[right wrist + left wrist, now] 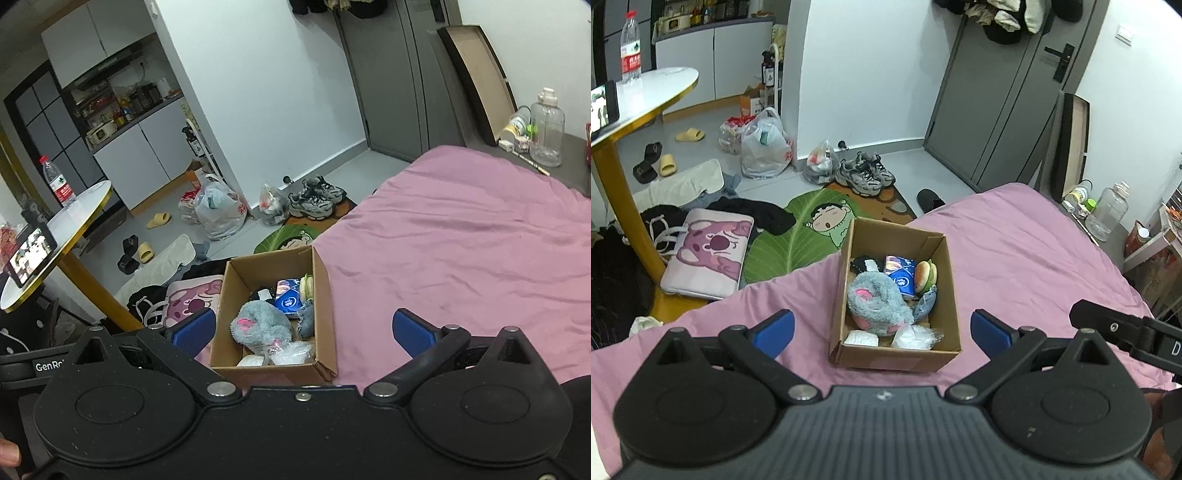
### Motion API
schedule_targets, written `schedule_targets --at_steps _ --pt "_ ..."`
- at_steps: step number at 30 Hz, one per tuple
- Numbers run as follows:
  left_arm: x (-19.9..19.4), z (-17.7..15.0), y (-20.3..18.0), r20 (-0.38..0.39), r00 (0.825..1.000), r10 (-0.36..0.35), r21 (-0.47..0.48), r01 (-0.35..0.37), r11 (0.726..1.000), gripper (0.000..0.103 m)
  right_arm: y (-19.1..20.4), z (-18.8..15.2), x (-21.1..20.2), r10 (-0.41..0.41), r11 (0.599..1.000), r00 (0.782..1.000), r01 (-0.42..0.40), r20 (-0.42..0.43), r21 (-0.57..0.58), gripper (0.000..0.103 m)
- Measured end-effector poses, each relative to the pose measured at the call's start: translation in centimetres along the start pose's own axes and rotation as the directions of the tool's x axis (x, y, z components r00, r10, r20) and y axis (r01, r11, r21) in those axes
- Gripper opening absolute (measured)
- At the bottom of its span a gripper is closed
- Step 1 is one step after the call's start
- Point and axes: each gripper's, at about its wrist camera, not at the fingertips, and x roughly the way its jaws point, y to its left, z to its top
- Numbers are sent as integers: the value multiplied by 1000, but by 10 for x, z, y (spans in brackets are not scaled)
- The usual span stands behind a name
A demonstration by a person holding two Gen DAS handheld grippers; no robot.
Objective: Organize soft objects
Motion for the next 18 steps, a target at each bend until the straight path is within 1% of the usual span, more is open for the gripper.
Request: schedule_targets --at_steps 4,10,18 --pt "-14 0 -4 21 1000 1 32 -2 999 101 2 1 -13 -2 1000 1000 3 20 -21 103" --pt "-29 -3 -5 32 999 -3 35 2 999 101 2 2 -31 -17 999 998 19 53 -37 103" --pt "-46 -6 -2 54 999 3 41 -5 999 101 8 1 -39 -18 998 998 21 55 -63 103"
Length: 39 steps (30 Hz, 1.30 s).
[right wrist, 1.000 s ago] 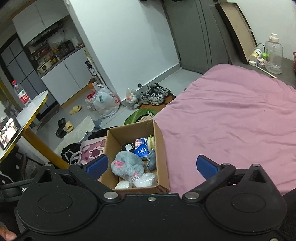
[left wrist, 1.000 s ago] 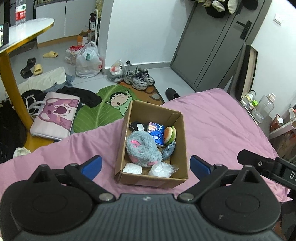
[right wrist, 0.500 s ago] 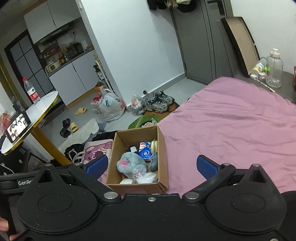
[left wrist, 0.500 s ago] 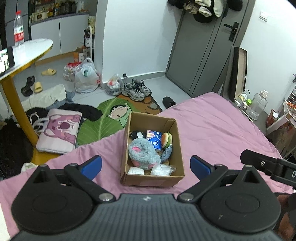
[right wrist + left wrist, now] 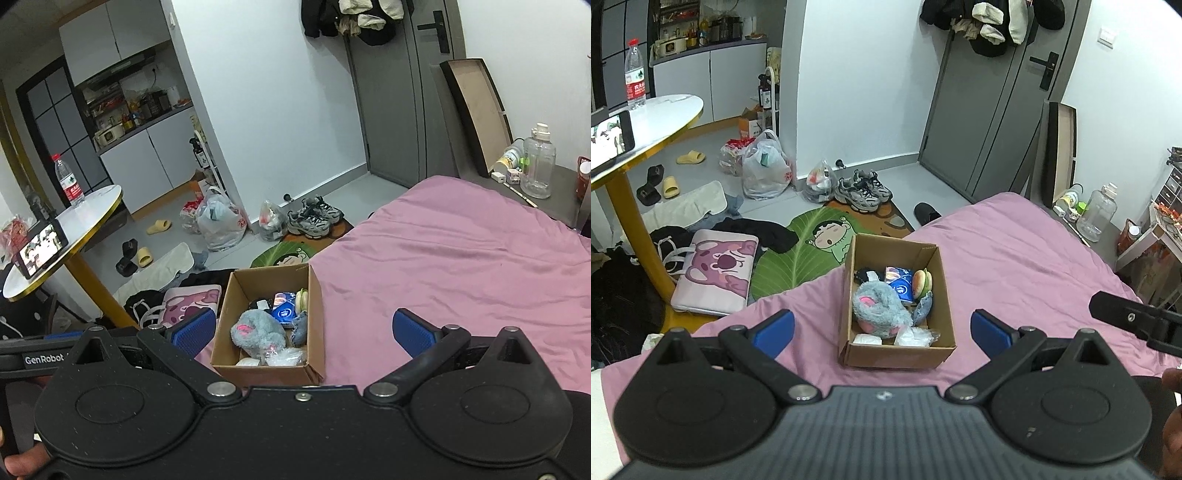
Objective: Organize soft objects
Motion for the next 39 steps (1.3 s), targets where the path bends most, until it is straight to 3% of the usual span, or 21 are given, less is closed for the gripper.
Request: schedule_targets --at_steps 39 --pt "-21 -6 2 23 1000 7 21 -7 1000 101 10 -7 -11 13 999 1000 -13 -9 -42 103"
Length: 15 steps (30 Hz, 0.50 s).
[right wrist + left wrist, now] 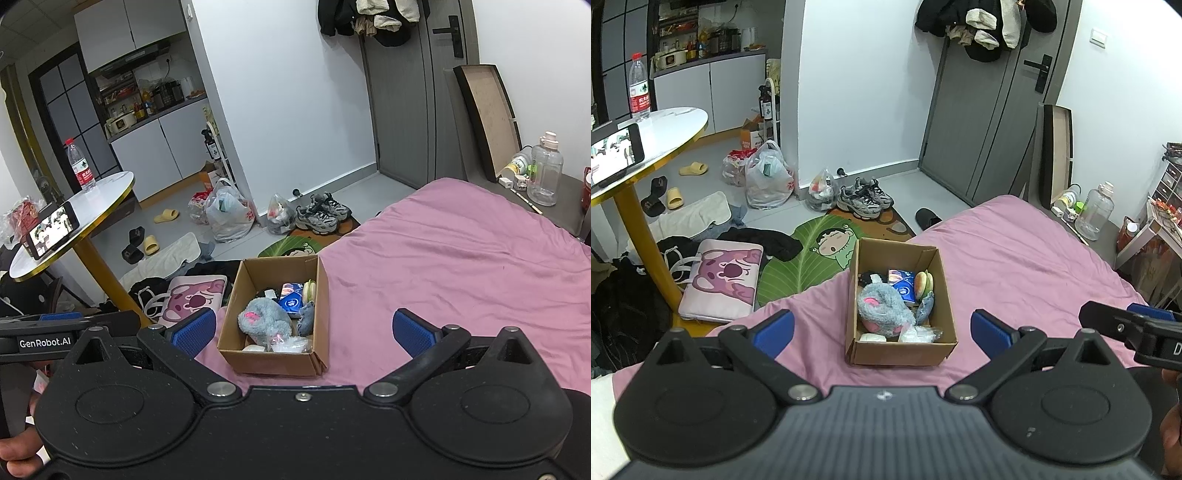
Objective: Organize soft objects
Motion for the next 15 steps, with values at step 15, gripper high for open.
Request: schedule_targets --at_steps 15 --pt "0 0 -1 -5 1000 3 1 -3 1000 101 0 -4 0 7 1000 1000 -7 -8 -7 103"
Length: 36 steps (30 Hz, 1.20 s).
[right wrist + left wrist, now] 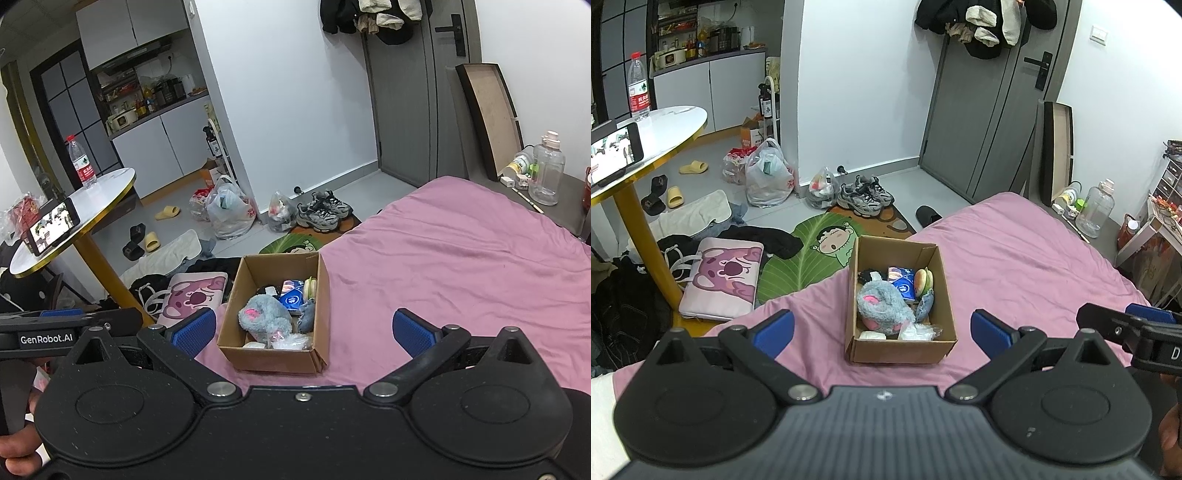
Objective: Organize soft objects
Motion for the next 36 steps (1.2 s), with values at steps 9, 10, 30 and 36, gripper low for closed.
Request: schedule_targets --at_steps 9,10,30,36 --pt "-1 0 0 -1 1000 0 2 0 1000 101 -2 1 -1 1 1000 1000 -1 -8 0 103" --pt "-1 0 0 0 1000 -1 2 1 1000 101 -2 2 0 -2 1000 1000 2 -11 -1 103" --pt "-1 -2 -1 -3 1000 3 3 -3 1000 101 0 3 2 -4 1000 1000 4 -15 -3 103" --pt "-1 -2 -3 -2 1000 3 3 -3 1000 101 1 2 3 -4 1000 1000 4 -18 -2 103"
